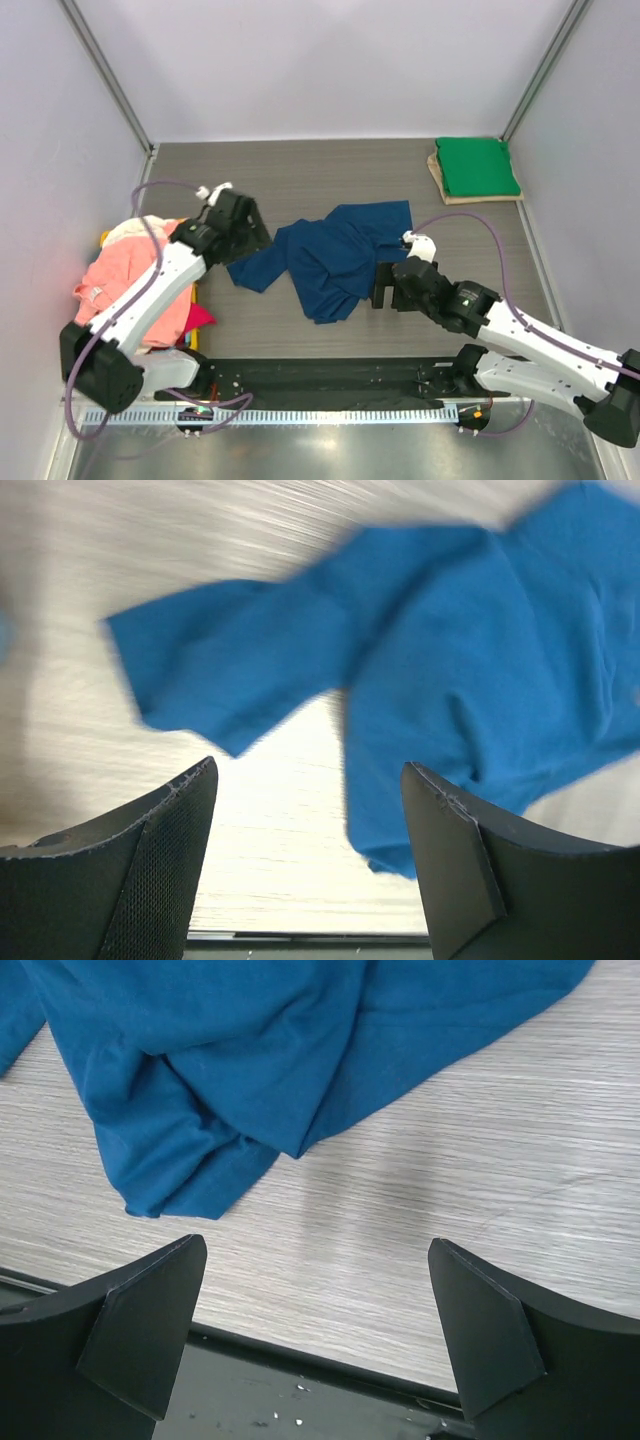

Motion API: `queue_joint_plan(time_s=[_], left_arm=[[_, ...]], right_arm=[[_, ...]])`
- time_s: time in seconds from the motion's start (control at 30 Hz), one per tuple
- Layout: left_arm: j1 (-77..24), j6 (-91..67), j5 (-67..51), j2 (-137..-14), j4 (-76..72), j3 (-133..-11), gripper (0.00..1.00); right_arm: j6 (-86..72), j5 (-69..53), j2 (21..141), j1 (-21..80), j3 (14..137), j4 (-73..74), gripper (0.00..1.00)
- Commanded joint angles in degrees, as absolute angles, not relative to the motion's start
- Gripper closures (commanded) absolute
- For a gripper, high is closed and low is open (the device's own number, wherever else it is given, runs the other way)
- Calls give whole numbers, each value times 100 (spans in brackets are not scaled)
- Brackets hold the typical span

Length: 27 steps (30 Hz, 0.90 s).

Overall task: Fold and stack the t-shirts
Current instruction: Flatten the tshirt out

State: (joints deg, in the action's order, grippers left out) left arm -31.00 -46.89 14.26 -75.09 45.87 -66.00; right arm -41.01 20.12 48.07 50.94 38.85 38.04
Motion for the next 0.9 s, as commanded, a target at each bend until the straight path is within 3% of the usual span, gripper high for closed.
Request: queue_joint_plan(time_s=[0.0, 0.27, 0.53, 0.77, 0.87], left_arm=[[-2473, -5220, 1345, -6962, 4070, -5759, 25], [-1653, -5809, 915, -6961, 3386, -4642, 25], [-1072, -6170, 721, -7293, 2488, -3929, 24], [-1064, -6310, 633, -7839, 1917, -3780, 27], [-1063, -6346, 633, -7980, 1750, -3700, 31]], right_arm=[[-4307, 1898, 5148, 5124, 3972, 3226, 0], [-4526, 2241, 6090, 4993, 4219, 3322, 0], [-4764, 1389, 6337, 3473, 3736, 2954, 1], [-4764, 1126, 6969, 2884, 3639, 2304, 9], [-4711, 862, 7373, 2681, 3577, 1873, 17]])
